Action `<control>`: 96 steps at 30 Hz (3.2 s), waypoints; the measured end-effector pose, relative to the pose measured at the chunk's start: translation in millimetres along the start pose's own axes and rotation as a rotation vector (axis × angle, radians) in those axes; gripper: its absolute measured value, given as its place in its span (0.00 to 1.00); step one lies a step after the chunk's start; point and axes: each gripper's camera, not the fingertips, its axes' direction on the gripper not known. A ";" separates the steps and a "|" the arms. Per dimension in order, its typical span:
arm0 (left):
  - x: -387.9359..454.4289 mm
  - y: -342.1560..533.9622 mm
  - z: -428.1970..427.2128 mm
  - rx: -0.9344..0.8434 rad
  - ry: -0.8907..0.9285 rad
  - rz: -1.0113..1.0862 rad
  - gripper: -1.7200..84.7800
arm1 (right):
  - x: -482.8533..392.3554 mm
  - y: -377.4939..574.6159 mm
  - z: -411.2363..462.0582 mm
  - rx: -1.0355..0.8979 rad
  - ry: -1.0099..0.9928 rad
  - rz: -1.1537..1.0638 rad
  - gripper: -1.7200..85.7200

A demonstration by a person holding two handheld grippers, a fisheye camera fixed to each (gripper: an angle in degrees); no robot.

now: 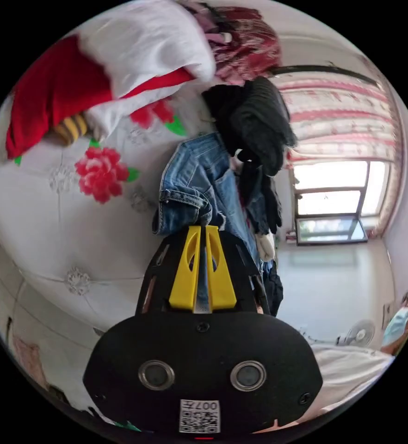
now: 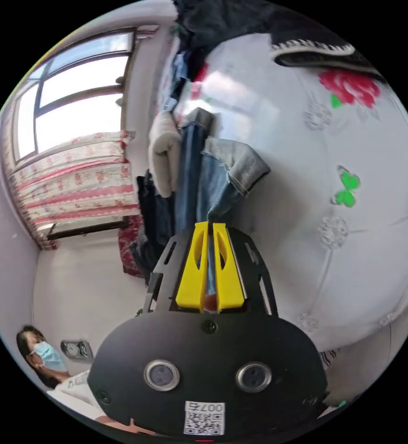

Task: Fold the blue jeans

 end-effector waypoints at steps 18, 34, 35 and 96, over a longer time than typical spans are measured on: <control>-8.6 83.2 -96.2 -0.130 -0.031 0.023 0.01 | -60.6 123.4 -184.5 0.127 -0.294 -0.210 0.02; 51.7 41.7 -60.2 0.082 0.160 0.030 0.01 | -144.8 119.9 -124.4 0.236 -0.232 -0.384 0.02; 59.0 39.7 -56.6 0.084 0.153 0.038 0.01 | -148.9 119.5 -120.5 0.241 -0.226 -0.393 0.02; 206.6 183.0 374.6 -0.648 -0.584 1.341 0.09 | -1.0 66.6 214.3 -0.412 0.273 -0.467 0.08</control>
